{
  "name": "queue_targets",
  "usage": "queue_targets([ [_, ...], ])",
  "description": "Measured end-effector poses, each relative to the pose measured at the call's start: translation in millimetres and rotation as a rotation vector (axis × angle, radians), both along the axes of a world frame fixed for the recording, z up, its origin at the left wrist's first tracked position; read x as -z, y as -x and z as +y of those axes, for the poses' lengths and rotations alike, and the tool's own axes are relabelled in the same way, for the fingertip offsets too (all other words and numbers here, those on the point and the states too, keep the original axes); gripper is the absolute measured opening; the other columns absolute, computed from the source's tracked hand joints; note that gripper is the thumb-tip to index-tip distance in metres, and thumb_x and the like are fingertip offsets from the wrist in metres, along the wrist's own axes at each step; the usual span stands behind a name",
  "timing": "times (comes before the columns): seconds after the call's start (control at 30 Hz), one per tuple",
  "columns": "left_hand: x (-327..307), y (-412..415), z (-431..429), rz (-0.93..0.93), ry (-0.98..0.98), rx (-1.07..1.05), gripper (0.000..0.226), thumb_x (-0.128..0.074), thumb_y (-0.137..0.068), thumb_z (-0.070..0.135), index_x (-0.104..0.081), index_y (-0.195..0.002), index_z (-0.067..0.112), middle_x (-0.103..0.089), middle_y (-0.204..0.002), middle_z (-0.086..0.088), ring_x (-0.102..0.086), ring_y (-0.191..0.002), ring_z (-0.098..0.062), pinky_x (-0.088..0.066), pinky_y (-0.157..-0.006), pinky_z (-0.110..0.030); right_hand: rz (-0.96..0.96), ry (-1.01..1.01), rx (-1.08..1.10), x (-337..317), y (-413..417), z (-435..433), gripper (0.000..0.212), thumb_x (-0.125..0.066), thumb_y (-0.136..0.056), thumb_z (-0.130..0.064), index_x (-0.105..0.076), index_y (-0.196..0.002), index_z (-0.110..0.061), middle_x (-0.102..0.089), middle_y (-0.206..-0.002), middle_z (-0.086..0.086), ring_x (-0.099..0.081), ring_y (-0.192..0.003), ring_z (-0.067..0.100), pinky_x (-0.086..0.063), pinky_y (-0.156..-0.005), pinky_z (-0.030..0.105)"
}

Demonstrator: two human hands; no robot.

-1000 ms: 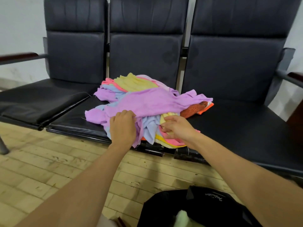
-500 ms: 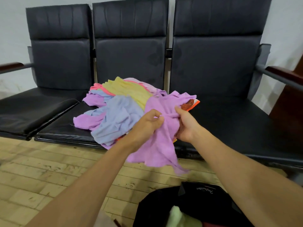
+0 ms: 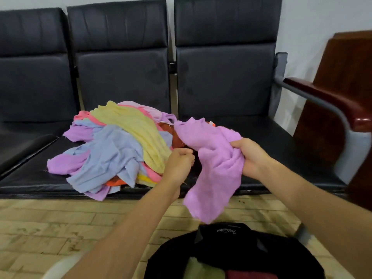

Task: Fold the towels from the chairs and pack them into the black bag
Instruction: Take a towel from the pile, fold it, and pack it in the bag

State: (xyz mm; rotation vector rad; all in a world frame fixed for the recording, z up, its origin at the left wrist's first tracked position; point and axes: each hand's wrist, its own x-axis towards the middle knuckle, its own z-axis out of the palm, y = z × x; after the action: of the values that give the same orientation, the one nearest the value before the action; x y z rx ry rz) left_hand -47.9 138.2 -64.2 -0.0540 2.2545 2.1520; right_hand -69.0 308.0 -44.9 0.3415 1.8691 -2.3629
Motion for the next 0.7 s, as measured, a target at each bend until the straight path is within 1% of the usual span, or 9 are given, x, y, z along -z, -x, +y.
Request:
queue_targets([
  [0.07, 7.3, -1.2, 16.9, -0.07, -0.048, 0.012, 0.026, -0.044, -0.091, 0.001, -0.047, -0.072, 0.019, -0.051, -0.078, -0.007, -0.05, -0.079, -0.02, -0.04, -0.065, -0.026, 0.003, -0.062, 0.009, 0.1, -10.3, 19.5, 0.048, -0.057, -0.088, -0.018, -0.052, -0.131, 0.004, -0.06, -0.104, 0.024, -0.055, -0.095, 0.036, -0.047, -0.099, 0.047],
  [0.13, 13.1, -3.2, 32.9, -0.158, -0.152, 0.048, 0.025, -0.043, -0.094, 0.004, -0.049, -0.073, 0.015, -0.055, -0.078, -0.002, -0.055, -0.081, -0.019, -0.045, -0.074, -0.026, -0.02, -0.052, 0.018, 8.3, -20.8, 39.6, 0.036, -0.054, -0.091, -0.01, -0.06, -0.125, -0.001, -0.065, -0.105, 0.023, -0.06, -0.095, 0.033, -0.05, -0.097, 0.047],
  [0.23, 21.3, -3.5, 52.9, -0.29, -0.263, 0.119, 0.016, -0.046, -0.095, 0.01, -0.057, -0.084, 0.013, -0.063, -0.095, -0.006, -0.058, -0.103, -0.026, -0.045, -0.097, -0.033, -0.032, -0.008, -0.044, 20.2, -30.4, 62.0, 0.018, -0.049, -0.093, -0.002, -0.065, -0.1, -0.006, -0.07, -0.086, 0.013, -0.067, -0.074, 0.021, -0.058, -0.069, 0.034],
  [0.27, 24.5, -1.8, 57.7, -0.332, -0.318, 0.132, 0.013, -0.047, -0.095, 0.012, -0.058, -0.088, 0.011, -0.064, -0.1, -0.011, -0.059, -0.105, -0.028, -0.045, -0.1, -0.036, -0.029, -0.018, -0.064, 22.7, -30.4, 65.9, 0.016, -0.049, -0.093, -0.001, -0.063, -0.095, -0.008, -0.067, -0.085, 0.012, -0.066, -0.073, 0.021, -0.058, -0.066, 0.033],
  [0.33, 28.3, 1.0, 64.2, -0.393, -0.408, 0.149, 0.012, -0.051, -0.095, 0.016, -0.057, -0.097, 0.006, -0.064, -0.102, -0.017, -0.063, -0.098, -0.029, -0.05, -0.093, -0.038, -0.015, 0.001, -0.094, 24.1, -32.5, 68.3, 0.012, -0.051, -0.092, -0.004, -0.061, -0.099, -0.007, -0.065, -0.095, 0.016, -0.065, -0.083, 0.028, -0.055, -0.077, 0.039],
  [0.4, 30.4, 6.7, 67.5, -0.421, -0.476, 0.173, 0.016, -0.054, -0.093, 0.018, -0.057, -0.102, 0.005, -0.067, -0.092, -0.014, -0.066, -0.085, -0.024, -0.055, -0.078, -0.034, -0.019, 0.066, -0.115, 29.5, -33.8, 71.3, 0.026, -0.056, -0.092, -0.013, -0.063, -0.114, -0.002, -0.064, -0.114, 0.026, -0.063, -0.102, 0.038, -0.05, -0.095, 0.048],
  [0.5, 30.8, 12.2, 69.7, -0.427, -0.535, 0.188, 0.011, -0.055, -0.093, 0.018, -0.058, -0.097, 0.009, -0.066, -0.071, -0.005, -0.063, -0.064, -0.015, -0.052, -0.066, -0.027, -0.055, 0.154, -0.167, 35.7, -42.2, 74.7, 0.034, -0.058, -0.092, -0.017, -0.063, -0.124, -0.005, -0.063, -0.123, 0.022, -0.061, -0.11, 0.034, -0.046, -0.103, 0.047],
  [0.63, 36.6, 9.9, 67.5, -0.357, -0.383, 0.167, 0.016, -0.056, -0.094, 0.017, -0.062, -0.105, 0.008, -0.068, -0.09, -0.006, -0.063, -0.07, -0.013, -0.053, -0.059, -0.022, -0.055, 0.188, -0.267, 39.3, -48.9, 80.0, 0.037, -0.057, -0.091, -0.015, -0.061, -0.126, -0.004, -0.062, -0.128, 0.02, -0.057, -0.122, 0.032, -0.042, -0.108, 0.045],
  [0.7, 36.2, 5.3, 63.0, -0.317, -0.29, 0.132, 0.024, -0.058, -0.092, 0.014, -0.063, -0.112, 0.002, -0.07, -0.104, -0.012, -0.065, -0.081, -0.018, -0.055, -0.064, -0.027, -0.066, 0.19, -0.29, 38.6, -51.2, 79.3, 0.04, -0.057, -0.092, -0.018, -0.059, -0.129, -0.004, -0.059, -0.132, 0.02, -0.054, -0.126, 0.033, -0.04, -0.11, 0.046],
])
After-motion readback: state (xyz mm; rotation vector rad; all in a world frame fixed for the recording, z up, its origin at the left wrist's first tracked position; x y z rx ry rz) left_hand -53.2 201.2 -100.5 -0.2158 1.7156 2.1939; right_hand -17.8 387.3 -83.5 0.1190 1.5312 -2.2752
